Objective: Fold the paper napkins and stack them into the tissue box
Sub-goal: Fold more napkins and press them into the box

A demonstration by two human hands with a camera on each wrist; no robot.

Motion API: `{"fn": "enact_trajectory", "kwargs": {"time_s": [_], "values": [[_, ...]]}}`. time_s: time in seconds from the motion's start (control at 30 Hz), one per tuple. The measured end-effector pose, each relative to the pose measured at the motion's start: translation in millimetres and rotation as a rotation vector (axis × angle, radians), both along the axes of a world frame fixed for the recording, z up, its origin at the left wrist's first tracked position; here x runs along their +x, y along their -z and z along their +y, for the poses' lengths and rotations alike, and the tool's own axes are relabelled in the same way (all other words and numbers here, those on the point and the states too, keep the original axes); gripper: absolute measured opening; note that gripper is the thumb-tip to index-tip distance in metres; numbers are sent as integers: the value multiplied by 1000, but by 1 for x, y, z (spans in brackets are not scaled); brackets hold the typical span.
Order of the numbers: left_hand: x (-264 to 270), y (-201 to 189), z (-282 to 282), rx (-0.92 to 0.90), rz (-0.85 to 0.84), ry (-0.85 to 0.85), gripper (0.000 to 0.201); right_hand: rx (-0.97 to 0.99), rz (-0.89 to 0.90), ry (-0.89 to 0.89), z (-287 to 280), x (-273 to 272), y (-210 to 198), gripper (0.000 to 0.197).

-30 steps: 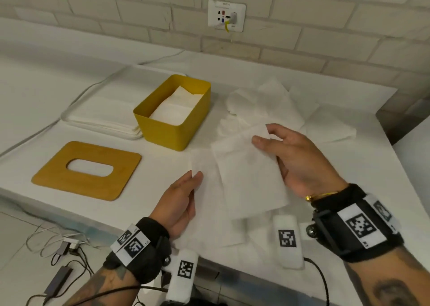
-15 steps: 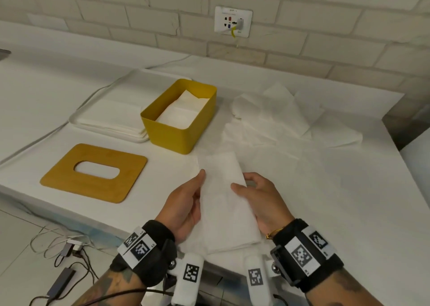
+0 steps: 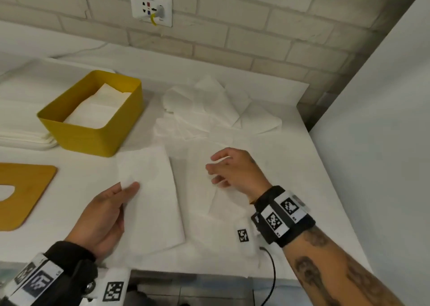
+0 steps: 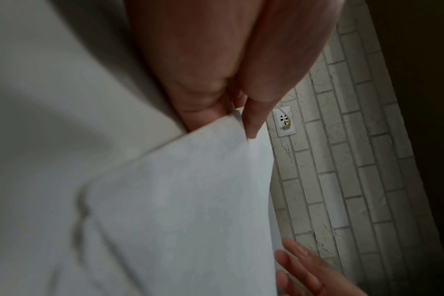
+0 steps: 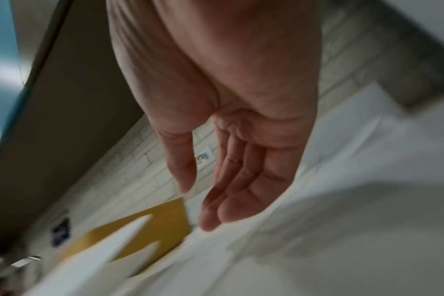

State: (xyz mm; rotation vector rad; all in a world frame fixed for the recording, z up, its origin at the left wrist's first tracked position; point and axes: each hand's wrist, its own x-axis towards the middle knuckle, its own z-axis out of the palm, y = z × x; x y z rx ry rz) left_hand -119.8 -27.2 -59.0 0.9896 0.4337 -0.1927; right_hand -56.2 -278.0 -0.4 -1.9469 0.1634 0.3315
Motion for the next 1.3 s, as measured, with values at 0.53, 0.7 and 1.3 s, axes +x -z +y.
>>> {"fn": "enact_trajectory", "kwargs": {"time_s": [0.53,0.7,1.3], "values": [[0,0,3,-13,43,20,29,-566,32,-234,-57,92,12,39],[0,-1,2,-23,55,15,31,-454,-46,-207,-61,92,6,25],[0,-6,1,-13,81,33,30,-154,-166,-127,-76,82,4,9]]}}
